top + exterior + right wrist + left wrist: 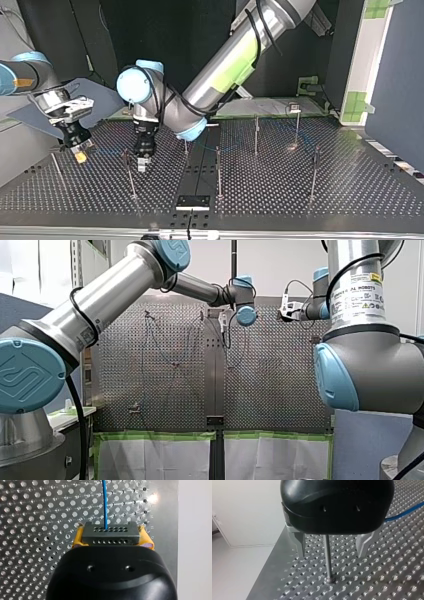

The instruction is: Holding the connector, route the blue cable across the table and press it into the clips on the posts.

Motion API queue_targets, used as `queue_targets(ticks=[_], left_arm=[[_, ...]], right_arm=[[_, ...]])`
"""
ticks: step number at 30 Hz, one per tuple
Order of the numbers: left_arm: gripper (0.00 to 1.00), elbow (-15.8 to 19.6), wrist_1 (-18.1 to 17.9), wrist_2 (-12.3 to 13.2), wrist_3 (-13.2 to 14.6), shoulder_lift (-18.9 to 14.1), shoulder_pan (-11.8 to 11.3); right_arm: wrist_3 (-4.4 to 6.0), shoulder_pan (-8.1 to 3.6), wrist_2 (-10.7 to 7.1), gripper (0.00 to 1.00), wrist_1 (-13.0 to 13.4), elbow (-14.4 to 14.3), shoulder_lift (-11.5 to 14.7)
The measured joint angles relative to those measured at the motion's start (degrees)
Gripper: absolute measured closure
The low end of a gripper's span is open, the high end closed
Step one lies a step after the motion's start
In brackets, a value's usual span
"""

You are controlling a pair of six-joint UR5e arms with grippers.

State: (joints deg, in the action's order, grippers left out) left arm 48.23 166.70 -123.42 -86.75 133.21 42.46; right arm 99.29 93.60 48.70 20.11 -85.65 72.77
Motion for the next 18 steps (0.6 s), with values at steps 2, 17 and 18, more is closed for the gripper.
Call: queue_targets(ticks=[2,17,18], left_arm=[[0.00,0.4,1.0,0.0,-0.8,-0.1,0.3],[0.00,8.1,5.8,1.2,-4.1,-7.3,1.9],[0.00,8.6,5.8,1.5,-4.1,-7.8,2.0]], right_arm=[[-0.02,0.06,0.00,1.00,-0.1,0.0,0.0],[-0.13,0.20,-0.01,1.00,-0.3,0.0,0.1],[-0.13,0.22,0.00,1.00,-0.3,0.0,0.1]])
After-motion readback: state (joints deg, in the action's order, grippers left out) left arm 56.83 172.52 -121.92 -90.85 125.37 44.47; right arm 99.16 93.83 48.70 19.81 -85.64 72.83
